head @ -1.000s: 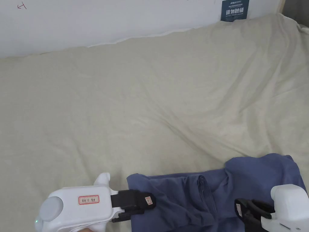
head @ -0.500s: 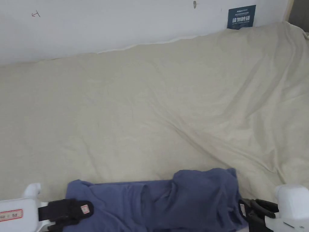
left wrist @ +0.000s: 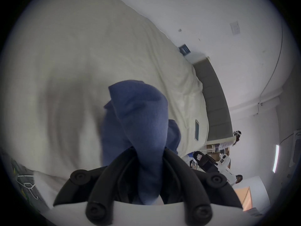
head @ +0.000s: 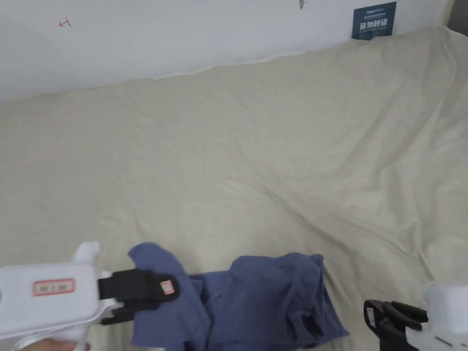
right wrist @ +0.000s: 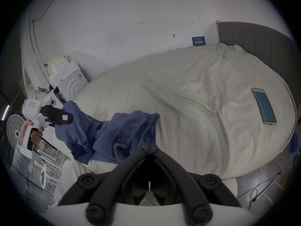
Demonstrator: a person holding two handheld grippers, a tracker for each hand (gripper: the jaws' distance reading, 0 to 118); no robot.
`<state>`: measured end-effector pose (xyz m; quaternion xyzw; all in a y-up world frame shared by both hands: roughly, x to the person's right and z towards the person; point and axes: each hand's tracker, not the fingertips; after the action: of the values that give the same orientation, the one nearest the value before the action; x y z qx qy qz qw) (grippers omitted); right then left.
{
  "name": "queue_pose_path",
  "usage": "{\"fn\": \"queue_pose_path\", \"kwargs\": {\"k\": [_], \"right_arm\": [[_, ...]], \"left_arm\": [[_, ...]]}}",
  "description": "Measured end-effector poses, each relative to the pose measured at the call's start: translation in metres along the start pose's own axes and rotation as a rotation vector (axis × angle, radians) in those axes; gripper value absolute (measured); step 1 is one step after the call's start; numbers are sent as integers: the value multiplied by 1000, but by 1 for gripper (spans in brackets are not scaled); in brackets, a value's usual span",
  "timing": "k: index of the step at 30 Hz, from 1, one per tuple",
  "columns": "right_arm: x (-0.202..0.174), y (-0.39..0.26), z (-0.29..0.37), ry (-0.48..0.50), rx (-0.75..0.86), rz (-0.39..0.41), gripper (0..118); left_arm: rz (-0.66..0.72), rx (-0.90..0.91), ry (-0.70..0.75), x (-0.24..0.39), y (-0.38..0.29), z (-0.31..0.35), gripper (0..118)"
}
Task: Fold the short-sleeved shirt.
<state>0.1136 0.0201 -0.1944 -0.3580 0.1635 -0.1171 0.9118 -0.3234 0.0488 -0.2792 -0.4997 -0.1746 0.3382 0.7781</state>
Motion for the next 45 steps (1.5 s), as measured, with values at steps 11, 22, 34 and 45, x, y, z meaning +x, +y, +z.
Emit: {"fn": "queue_pose_path", "kwargs": {"k": [11,22,34,45], "right_arm": [[52,-7,19,-17,44,-145,0],[55,-12,22,0,20,-133,0],[39,-5,23,23,49,-85,0],[43,-7,21,16,28,-67,0]], "left_arm": [[-250,-213,237,81,-1,-133,15],[-266,-148,-110,121,-24,-120,94],[-207,-58,70,60,-30,-81,51],[-243,-86,168,63,-34,-143,8]]}}
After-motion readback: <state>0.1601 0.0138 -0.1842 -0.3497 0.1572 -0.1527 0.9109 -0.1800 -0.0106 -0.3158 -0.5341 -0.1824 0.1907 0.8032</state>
